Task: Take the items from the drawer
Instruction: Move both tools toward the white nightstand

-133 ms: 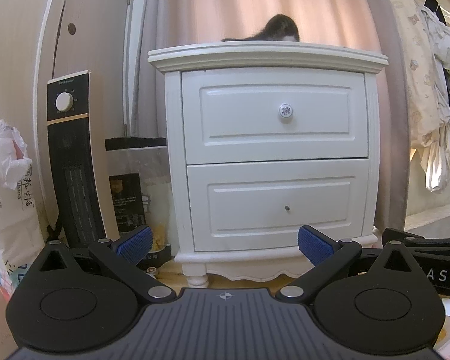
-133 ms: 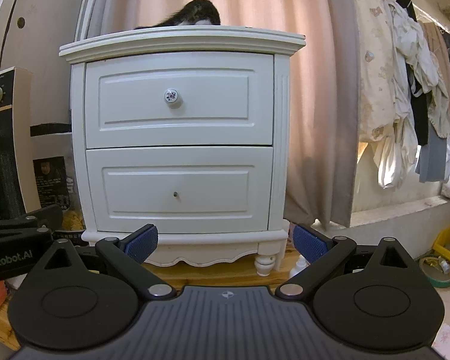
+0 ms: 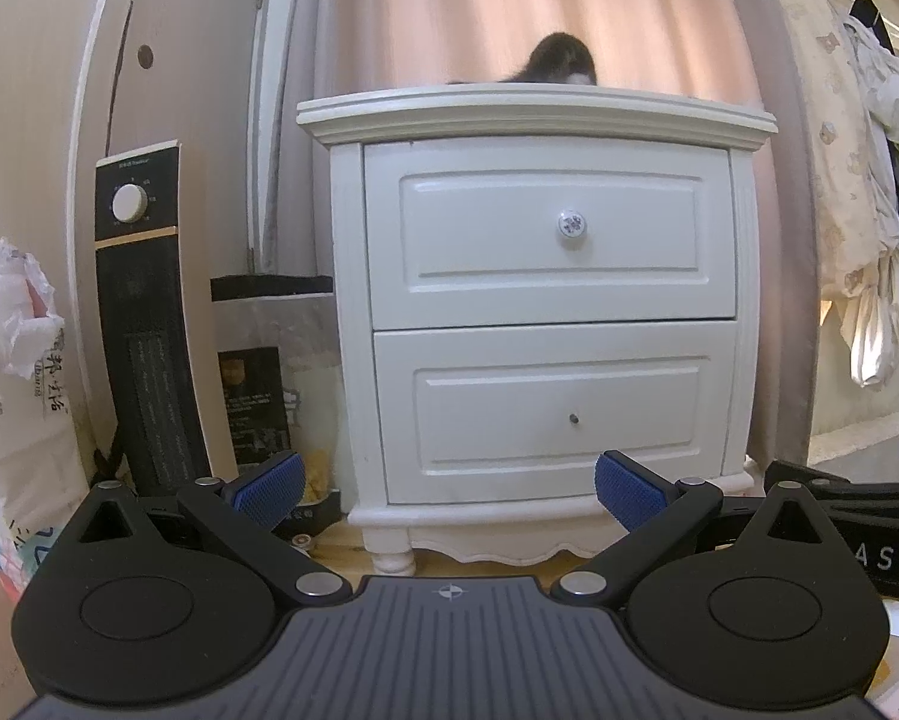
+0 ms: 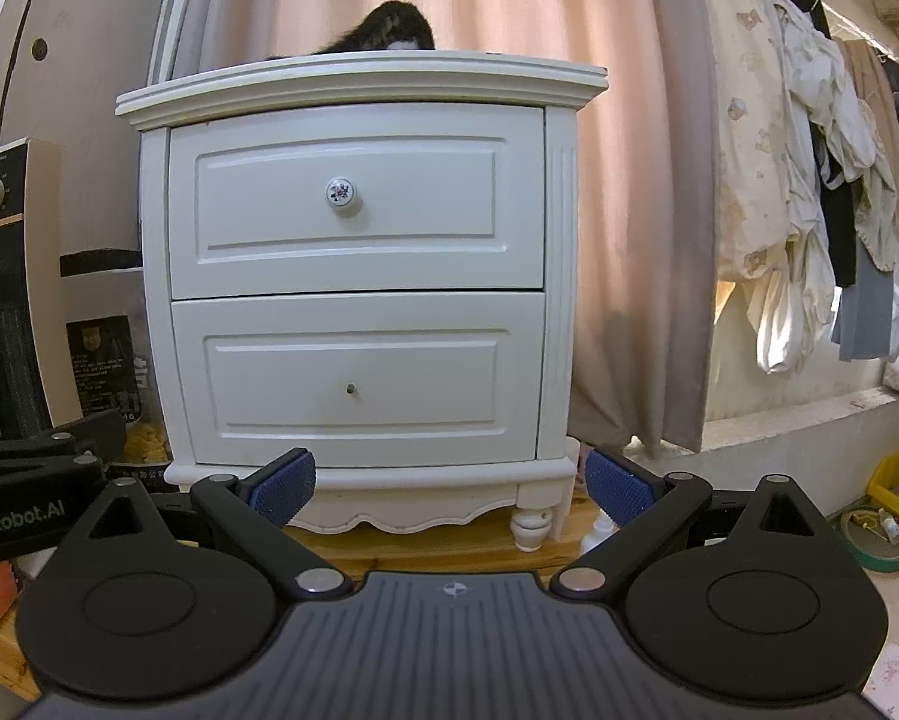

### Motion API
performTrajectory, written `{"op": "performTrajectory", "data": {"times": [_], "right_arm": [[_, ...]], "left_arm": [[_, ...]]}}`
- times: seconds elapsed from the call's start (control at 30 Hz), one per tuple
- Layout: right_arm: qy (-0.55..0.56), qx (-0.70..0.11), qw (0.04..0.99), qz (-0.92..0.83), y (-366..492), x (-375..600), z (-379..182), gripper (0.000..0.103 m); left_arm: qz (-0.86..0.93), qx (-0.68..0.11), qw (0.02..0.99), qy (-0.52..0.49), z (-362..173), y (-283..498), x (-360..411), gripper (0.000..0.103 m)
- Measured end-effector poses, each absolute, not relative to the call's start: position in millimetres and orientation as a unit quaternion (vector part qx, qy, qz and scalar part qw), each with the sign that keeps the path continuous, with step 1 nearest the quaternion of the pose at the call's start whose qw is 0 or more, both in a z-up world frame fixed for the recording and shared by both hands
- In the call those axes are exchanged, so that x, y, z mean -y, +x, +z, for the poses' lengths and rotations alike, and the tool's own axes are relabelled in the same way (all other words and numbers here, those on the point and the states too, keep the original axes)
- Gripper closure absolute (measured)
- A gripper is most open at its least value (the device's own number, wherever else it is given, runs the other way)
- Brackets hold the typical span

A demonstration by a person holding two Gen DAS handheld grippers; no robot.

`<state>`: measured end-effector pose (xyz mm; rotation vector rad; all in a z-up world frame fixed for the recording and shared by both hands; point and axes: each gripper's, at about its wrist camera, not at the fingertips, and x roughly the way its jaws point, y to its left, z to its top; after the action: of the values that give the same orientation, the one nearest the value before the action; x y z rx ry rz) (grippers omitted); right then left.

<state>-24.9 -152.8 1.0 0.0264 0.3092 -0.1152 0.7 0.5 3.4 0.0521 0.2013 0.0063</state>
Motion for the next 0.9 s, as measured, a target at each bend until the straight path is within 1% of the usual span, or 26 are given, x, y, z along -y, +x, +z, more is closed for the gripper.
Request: {"op": "performTrajectory", "data": {"times": [0.17,0.9], "right_arm": [[0.007,-0.142,0.988,-0.056,-26.9,145.1,0.7,0.000],[0.000,-0.142,0.987,-0.070,-26.3,145.1,2.9,0.000]], "left_arm": [[0.004,-0.102,0.995,0.016,6.5,1.0,-1.6,0.000],[0.007,-0.106,0.994,0.022,1.1,6.1,-1.9,0.000]]}}
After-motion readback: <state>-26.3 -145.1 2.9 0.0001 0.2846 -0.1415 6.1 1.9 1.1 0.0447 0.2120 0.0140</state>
